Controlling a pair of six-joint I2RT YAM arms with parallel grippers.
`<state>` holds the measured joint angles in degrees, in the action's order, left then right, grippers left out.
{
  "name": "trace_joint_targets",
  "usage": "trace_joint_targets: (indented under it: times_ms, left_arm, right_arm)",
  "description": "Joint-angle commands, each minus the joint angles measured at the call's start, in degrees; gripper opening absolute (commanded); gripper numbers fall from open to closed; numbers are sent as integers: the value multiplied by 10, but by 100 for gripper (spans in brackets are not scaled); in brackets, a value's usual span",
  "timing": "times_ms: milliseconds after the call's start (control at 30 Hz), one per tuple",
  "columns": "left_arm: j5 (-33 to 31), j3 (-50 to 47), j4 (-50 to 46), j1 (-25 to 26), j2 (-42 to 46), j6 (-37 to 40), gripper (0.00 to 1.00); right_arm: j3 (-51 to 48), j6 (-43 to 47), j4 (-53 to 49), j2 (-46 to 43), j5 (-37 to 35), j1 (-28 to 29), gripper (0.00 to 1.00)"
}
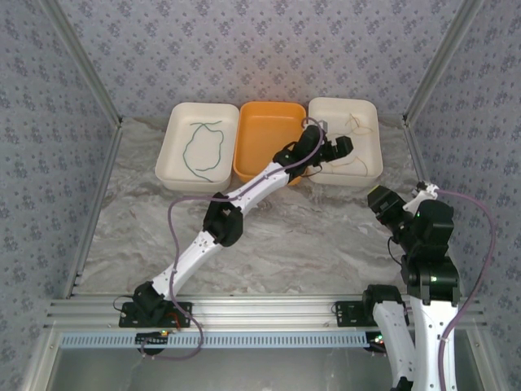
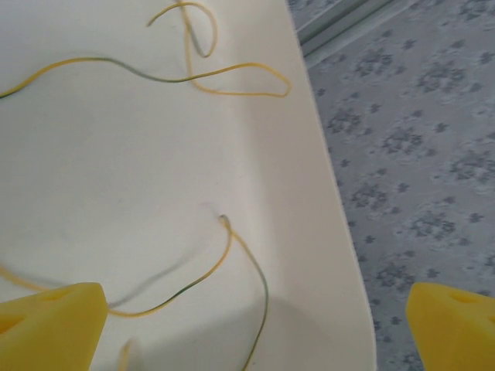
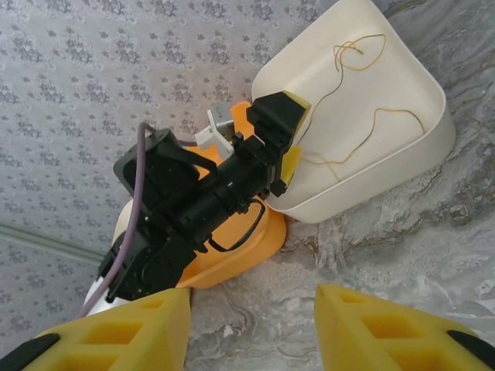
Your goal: Untangle the cables
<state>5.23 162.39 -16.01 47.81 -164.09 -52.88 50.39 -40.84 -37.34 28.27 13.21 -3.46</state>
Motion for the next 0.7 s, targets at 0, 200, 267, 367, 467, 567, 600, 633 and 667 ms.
trace_joint_targets:
  times_ms: [0, 200, 267, 367, 467, 567, 600, 633, 667]
  left_arm:
    - [-50, 8, -78, 6, 98, 15, 99]
    - [-113, -14, -166, 14, 164, 45, 99]
    - [-126, -67, -157, 17, 203, 56, 99]
    - [-119, -283, -14, 11, 318, 56, 99]
    - [-117, -495, 108, -8, 432, 40, 99]
    - [-133, -658, 154, -18, 550, 54, 99]
    - [-138, -716, 167, -20, 595, 57, 99]
    - [-143, -768, 171, -25, 641, 56, 99]
    - [-149, -807, 165, -29, 678, 54, 99]
  right_arm:
    - [7, 19, -12, 6, 37, 3, 50]
    - [36, 36, -27, 31, 75, 11, 51]
    - [46, 41, -34, 33, 76, 16, 51]
    - [57, 43, -42, 35, 75, 24, 51]
    - [65, 43, -49, 38, 73, 32, 51]
    - [67, 43, -45, 41, 71, 44, 52]
    - [67, 43, -43, 45, 71, 50, 52]
    - [65, 64, -43, 49, 67, 60, 52]
    - [62, 67, -40, 54, 64, 71, 52]
